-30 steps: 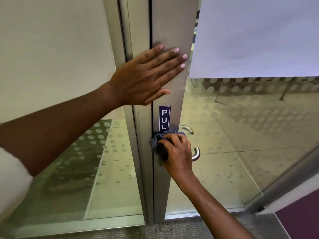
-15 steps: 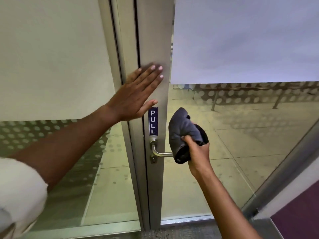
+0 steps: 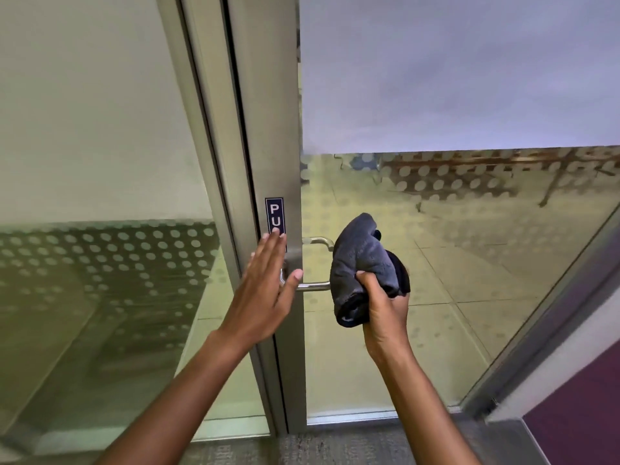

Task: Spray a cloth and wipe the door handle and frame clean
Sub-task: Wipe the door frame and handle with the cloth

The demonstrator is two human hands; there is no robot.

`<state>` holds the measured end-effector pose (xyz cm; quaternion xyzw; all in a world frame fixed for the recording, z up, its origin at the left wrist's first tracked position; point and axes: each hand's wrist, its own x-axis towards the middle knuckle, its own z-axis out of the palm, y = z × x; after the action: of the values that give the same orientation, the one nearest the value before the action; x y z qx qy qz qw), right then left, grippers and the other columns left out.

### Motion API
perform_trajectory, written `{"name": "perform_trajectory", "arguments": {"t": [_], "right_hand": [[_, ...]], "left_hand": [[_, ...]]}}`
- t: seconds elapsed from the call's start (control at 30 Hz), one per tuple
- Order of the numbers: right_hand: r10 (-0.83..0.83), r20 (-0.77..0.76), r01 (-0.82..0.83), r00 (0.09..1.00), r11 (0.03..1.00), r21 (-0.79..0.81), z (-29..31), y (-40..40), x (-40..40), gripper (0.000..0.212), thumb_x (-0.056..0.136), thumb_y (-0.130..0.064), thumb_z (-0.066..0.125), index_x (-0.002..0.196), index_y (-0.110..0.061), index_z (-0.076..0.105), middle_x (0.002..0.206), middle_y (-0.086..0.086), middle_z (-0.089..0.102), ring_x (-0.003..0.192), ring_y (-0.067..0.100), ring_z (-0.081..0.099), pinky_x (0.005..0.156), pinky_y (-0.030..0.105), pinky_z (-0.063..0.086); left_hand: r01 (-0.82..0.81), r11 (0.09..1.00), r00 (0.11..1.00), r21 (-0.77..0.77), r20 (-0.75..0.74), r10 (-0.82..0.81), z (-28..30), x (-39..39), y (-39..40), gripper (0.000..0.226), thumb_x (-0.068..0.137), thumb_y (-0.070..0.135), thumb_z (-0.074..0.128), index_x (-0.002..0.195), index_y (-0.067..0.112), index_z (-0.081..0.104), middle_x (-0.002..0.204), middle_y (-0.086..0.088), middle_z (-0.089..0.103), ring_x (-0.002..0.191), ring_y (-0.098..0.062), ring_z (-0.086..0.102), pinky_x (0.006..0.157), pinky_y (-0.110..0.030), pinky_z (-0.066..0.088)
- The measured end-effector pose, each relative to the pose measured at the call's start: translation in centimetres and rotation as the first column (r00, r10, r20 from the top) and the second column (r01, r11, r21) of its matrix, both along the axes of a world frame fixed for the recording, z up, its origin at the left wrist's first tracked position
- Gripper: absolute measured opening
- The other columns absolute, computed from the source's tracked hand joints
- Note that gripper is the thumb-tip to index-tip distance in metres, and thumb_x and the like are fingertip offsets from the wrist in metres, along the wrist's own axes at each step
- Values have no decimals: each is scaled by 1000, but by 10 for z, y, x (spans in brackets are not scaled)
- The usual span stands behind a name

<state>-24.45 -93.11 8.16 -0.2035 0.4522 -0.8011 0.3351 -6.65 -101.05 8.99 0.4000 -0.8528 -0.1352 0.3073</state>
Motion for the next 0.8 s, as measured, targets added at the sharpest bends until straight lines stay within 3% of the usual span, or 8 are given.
{"name": "perform_trajectory", "arguments": {"t": [0.1, 0.27, 0.53, 0.8], "right_hand": [[16, -44, -16, 999, 1000, 0, -10, 11, -1, 52, 69, -16, 74, 119, -11, 59, 110, 12, 71, 101, 25, 70, 82, 36, 58], [10, -24, -10, 1000, 1000, -10, -22, 32, 3, 53, 66, -22, 77, 117, -18, 61, 109, 5, 73, 101, 20, 71, 76, 26, 58], [29, 13, -29, 999, 1000, 9, -24, 78, 24, 53, 74, -14, 74, 125, -13, 59, 119, 12, 69, 109, 24, 68, 90, 41, 56], [63, -37, -62, 997, 997, 37, -28, 138, 84, 44, 74, -15, 74, 117, -16, 65, 112, 7, 74, 106, 22, 70, 88, 39, 55]], "left_hand": [[-51, 999, 998, 17, -37, 52, -13, 2, 26, 71, 102, 53, 29, 161, 23, 5, 168, 12, -4, 151, 7, -14, 127, -32, 3], [-103, 991, 992, 87, -58, 108, -22, 12, 62, 75, 97, 61, 22, 161, 24, 6, 169, 14, -2, 152, 4, -9, 126, -30, 3], [-121, 985, 987, 123, -94, 133, -24, 41, 117, 72, 99, 56, 28, 161, 27, 4, 167, 19, -4, 153, 5, -8, 125, -27, 5], [-158, 976, 975, 151, -134, 179, -33, 98, 193, 70, 99, 49, 31, 160, 25, 7, 168, 17, -2, 152, 6, -8, 124, -16, -1]]}}
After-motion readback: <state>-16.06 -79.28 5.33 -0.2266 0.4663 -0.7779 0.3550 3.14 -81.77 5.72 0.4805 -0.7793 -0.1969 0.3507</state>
